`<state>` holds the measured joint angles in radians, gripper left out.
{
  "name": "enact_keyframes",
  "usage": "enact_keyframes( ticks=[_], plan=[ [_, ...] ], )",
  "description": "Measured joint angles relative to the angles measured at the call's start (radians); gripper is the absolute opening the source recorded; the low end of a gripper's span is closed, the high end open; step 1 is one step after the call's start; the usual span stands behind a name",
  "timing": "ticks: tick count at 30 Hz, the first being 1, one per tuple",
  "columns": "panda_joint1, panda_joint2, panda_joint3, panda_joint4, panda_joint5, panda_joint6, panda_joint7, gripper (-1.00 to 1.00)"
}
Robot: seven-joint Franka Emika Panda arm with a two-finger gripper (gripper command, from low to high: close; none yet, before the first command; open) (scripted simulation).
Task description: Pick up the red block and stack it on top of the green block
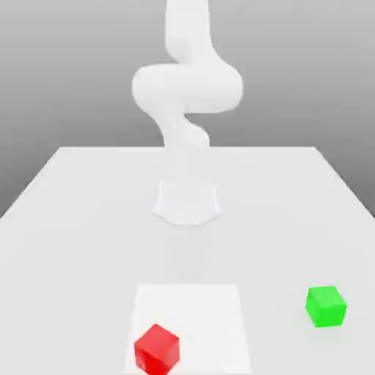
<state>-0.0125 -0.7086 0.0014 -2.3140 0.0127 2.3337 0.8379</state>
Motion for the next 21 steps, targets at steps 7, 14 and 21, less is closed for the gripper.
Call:
enact_keyframes(
  ticks=[7, 14, 21],
  plan=[
    [-0.035, 0.260, 0.010, -0.040, 0.027, 0.095, 0.114, 0.00],
    [-0.065, 0.514, 0.020, -0.079, 0.030, 0.189, 0.244, 0.00],
    [-0.082, 0.767, 0.012, -0.118, 0.009, 0.283, 0.390, 0.00]
  ],
)
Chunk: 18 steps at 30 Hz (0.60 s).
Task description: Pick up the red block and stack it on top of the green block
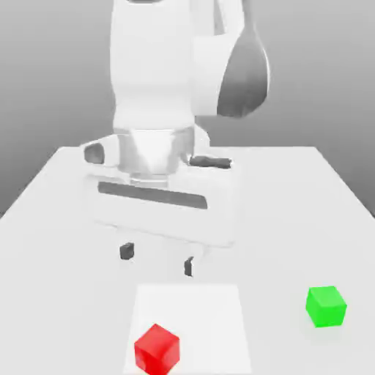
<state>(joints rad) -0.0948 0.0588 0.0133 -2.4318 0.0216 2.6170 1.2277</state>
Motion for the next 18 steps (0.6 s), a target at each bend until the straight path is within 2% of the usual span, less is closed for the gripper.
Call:
enact_keyframes(
  ticks=[8, 9, 15, 18],
  plan=[
    [0.010, 0.289, -0.024, -0.004, -0.013, 0.169, 0.092, 0.00],
    [0.008, 0.322, -0.022, 0.001, -0.014, 0.195, 0.093, -1.00],
    [0.007, 0.338, -0.021, 0.003, -0.015, 0.211, 0.094, -1.00],
    [0.007, 0.276, -0.022, -0.007, -0.016, 0.158, 0.095, -1.00]
  ],
)
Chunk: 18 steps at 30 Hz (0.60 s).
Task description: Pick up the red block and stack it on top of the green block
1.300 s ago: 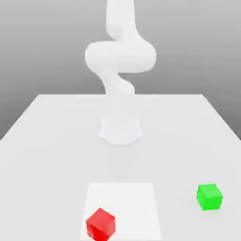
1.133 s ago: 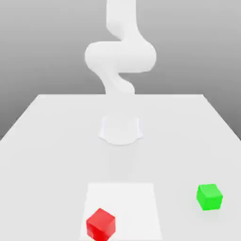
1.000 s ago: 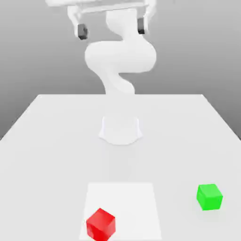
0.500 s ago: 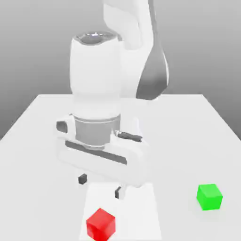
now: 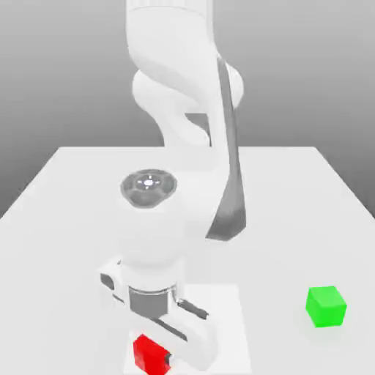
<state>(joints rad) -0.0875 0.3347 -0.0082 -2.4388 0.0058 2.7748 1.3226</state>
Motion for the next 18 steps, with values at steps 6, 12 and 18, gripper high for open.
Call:
enact_keyframes(
  ticks=[6, 12, 18],
  plan=[
    [0.064, -0.151, 0.095, -0.045, -0.011, -0.108, -0.099, -1.00],
    [0.200, -0.234, 0.276, -0.102, -0.029, -0.136, -0.294, -1.00],
    [0.341, -0.154, 0.327, -0.123, -0.148, -0.044, -0.350, -1.00]
  ],
)
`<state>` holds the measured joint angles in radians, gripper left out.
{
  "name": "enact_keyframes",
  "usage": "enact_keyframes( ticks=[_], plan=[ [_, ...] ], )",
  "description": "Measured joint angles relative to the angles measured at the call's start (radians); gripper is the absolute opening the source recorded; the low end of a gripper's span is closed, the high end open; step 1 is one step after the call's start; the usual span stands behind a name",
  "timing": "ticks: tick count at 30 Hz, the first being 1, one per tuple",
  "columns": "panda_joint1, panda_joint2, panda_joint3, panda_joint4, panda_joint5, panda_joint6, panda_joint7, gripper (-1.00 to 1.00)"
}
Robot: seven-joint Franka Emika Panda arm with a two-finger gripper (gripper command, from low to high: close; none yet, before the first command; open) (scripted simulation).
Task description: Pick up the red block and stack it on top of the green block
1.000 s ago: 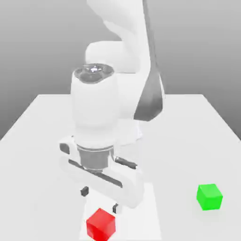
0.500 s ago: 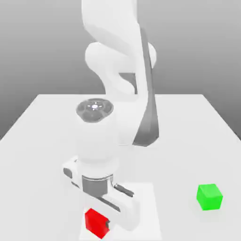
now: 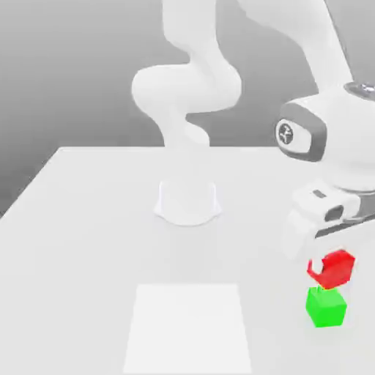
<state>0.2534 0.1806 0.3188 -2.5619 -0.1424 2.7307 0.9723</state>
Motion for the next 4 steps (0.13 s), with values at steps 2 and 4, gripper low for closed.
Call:
enact_keyframes(
  ticks=[2, 4],
  plan=[
    [0.023, 0.056, -0.029, 0.003, -0.047, 0.050, 0.031, 1.00],
    [0.023, 0.056, -0.029, 0.003, -0.047, 0.050, 0.031, 1.00]
  ],
)
